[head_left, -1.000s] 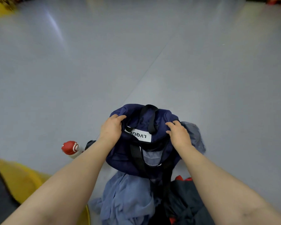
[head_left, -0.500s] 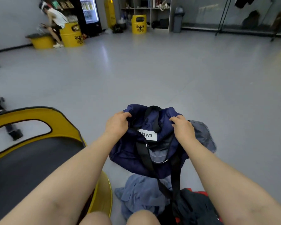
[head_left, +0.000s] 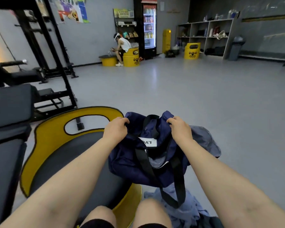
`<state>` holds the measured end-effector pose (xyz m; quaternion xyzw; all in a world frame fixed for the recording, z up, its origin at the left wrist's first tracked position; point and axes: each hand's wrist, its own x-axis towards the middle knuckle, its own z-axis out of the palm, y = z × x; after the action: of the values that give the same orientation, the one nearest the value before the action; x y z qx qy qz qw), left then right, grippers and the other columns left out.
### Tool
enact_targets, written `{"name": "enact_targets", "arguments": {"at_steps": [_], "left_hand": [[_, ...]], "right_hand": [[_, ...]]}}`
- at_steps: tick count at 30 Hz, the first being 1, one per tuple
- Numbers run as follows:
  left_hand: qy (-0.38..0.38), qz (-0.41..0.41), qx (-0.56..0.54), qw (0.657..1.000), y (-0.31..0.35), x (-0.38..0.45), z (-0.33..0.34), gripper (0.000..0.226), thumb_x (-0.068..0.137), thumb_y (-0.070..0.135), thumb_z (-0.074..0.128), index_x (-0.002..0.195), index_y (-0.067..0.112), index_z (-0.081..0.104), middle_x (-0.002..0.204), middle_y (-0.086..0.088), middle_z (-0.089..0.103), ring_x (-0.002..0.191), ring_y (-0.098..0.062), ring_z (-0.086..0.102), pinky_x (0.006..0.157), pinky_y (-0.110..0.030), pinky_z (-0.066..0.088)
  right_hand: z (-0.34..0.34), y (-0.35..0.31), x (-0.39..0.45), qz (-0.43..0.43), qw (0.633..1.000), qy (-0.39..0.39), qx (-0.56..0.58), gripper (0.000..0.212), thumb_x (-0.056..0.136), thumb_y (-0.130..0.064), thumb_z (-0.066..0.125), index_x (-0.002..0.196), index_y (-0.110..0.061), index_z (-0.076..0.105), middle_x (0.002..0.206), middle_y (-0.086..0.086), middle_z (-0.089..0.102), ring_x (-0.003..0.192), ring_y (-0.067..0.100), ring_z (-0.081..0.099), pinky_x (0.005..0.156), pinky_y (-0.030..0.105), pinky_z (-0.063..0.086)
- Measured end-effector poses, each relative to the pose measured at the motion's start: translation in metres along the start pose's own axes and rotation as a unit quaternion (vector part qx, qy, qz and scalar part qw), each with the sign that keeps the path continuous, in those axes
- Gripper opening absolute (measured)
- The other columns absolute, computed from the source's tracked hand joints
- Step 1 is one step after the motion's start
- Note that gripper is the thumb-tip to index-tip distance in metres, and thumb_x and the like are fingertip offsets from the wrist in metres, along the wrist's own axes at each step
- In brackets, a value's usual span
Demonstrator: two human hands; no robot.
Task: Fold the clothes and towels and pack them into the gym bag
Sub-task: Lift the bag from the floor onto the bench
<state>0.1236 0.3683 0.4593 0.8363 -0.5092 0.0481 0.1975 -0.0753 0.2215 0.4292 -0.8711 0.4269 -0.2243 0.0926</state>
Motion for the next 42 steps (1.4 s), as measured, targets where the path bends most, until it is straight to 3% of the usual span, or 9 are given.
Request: {"name": "enact_targets", "arguments": {"at_steps": [4, 18, 23, 35, 42], "left_hand": [[0.02, -0.052, 0.009, 0.998, -0.04, -0.028, -0.035, 0.033, 0.09, 0.009, 0.044, 0.115, 0.018, 0.062, 0.119, -0.003, 0.061, 0.106, -0.026, 0.057, 0.085, -0.036, 0.047], [0.107, -0.237, 0.06, 0.964, -0.2, -0.152, -0.143, 0.03, 0.089, 0.009, 0.044, 0.111, 0.02, 0.062, 0.119, -0.001, 0.06, 0.105, -0.026, 0.056, 0.073, -0.028, 0.035], [0.139, -0.284, 0.061, 0.947, -0.258, -0.198, -0.173, 0.028, 0.089, 0.011, 0.045, 0.109, 0.02, 0.063, 0.116, 0.0, 0.061, 0.102, -0.024, 0.057, 0.073, -0.029, 0.037], [0.161, -0.431, 0.076, 0.885, -0.369, -0.285, -0.191, 0.023, 0.088, 0.01, 0.044, 0.104, 0.017, 0.059, 0.113, -0.002, 0.057, 0.097, -0.026, 0.055, 0.072, -0.03, 0.037], [0.149, -0.492, 0.042, 0.857, -0.424, -0.323, -0.18, 0.017, 0.086, 0.011, 0.045, 0.1, 0.014, 0.054, 0.108, -0.005, 0.056, 0.092, -0.028, 0.055, 0.073, -0.032, 0.043]], "right_hand": [[0.006, -0.056, 0.006, -0.067, 0.998, -0.005, -0.004, 0.03, 0.091, 0.001, 0.045, 0.114, -0.013, 0.058, 0.116, 0.007, 0.054, 0.093, 0.032, 0.054, 0.069, 0.031, 0.036], [0.05, -0.281, -0.006, -0.263, 0.964, -0.028, 0.032, 0.021, 0.092, -0.009, 0.049, 0.111, -0.012, 0.059, 0.115, 0.011, 0.054, 0.097, 0.034, 0.054, 0.078, 0.037, 0.046], [0.066, -0.361, -0.017, -0.313, 0.948, -0.03, 0.041, 0.022, 0.093, -0.009, 0.048, 0.112, -0.013, 0.06, 0.117, 0.011, 0.054, 0.099, 0.035, 0.054, 0.072, 0.032, 0.036], [0.128, -0.543, -0.029, -0.442, 0.894, -0.057, 0.051, 0.032, 0.093, -0.003, 0.044, 0.119, -0.016, 0.057, 0.12, 0.012, 0.052, 0.098, 0.038, 0.055, 0.079, 0.04, 0.045], [0.177, -0.642, -0.04, -0.485, 0.868, -0.075, 0.076, 0.034, 0.094, -0.003, 0.042, 0.123, -0.015, 0.056, 0.124, 0.012, 0.052, 0.103, 0.037, 0.053, 0.081, 0.036, 0.039]]}}
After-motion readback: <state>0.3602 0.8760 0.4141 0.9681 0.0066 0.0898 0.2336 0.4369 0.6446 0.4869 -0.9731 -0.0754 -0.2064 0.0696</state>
